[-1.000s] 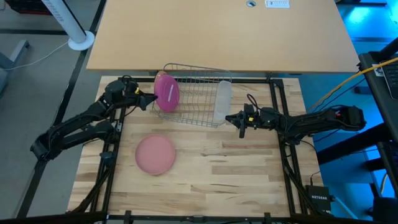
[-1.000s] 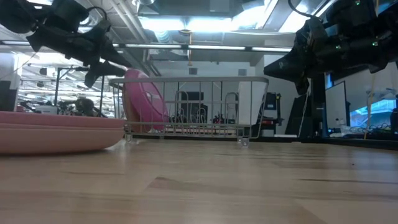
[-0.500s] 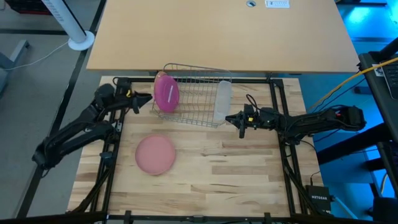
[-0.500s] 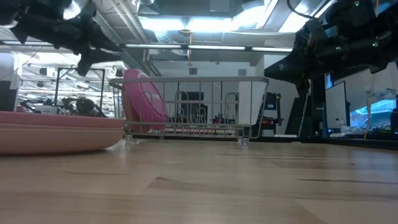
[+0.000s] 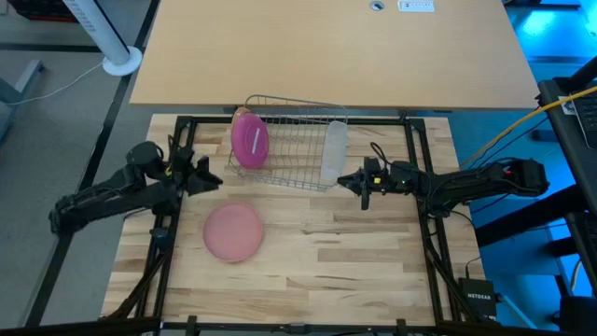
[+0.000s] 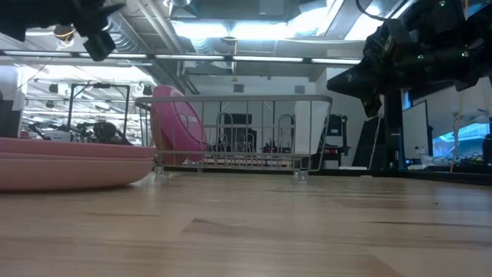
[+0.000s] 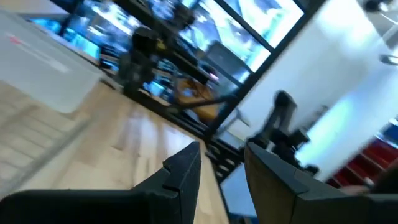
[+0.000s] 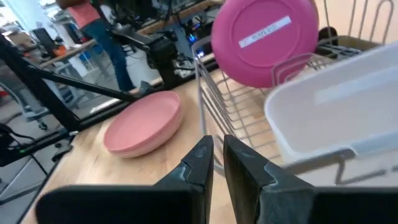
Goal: Sort dishes
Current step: Put the pink plate into the dish rack
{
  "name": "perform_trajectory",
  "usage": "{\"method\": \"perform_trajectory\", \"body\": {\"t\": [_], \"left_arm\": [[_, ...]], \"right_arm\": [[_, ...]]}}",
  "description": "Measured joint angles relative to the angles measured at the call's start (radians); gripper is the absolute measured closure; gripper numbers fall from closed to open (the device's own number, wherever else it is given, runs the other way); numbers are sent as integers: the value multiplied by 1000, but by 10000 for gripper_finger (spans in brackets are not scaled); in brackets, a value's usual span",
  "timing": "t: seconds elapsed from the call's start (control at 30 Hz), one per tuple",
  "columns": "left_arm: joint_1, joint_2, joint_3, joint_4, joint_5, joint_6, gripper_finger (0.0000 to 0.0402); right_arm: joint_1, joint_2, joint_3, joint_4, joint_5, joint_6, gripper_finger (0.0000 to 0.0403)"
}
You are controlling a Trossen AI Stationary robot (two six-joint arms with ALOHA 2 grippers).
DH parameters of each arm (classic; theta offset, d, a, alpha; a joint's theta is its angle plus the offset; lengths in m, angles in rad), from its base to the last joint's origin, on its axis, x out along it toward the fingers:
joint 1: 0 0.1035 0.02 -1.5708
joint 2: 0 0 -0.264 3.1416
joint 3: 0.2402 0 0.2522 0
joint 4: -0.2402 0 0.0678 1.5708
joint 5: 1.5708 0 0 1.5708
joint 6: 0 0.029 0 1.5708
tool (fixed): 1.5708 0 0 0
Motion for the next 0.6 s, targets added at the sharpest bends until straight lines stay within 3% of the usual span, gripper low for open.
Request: {"method": "perform_trajectory", "body": {"t": [0.27,0.43,0.6], "left_arm": [[-342,90,0,1,-318,119,299],[-515,252,0,10,-523,148,320],[-630,454,0,178,-622,124,334]], "right_arm": [[0,0,0,192,-128,-11,358],[-1,0,0,228,-128,-12,358],[-1,0,0,229,-120,-12,358]]}}
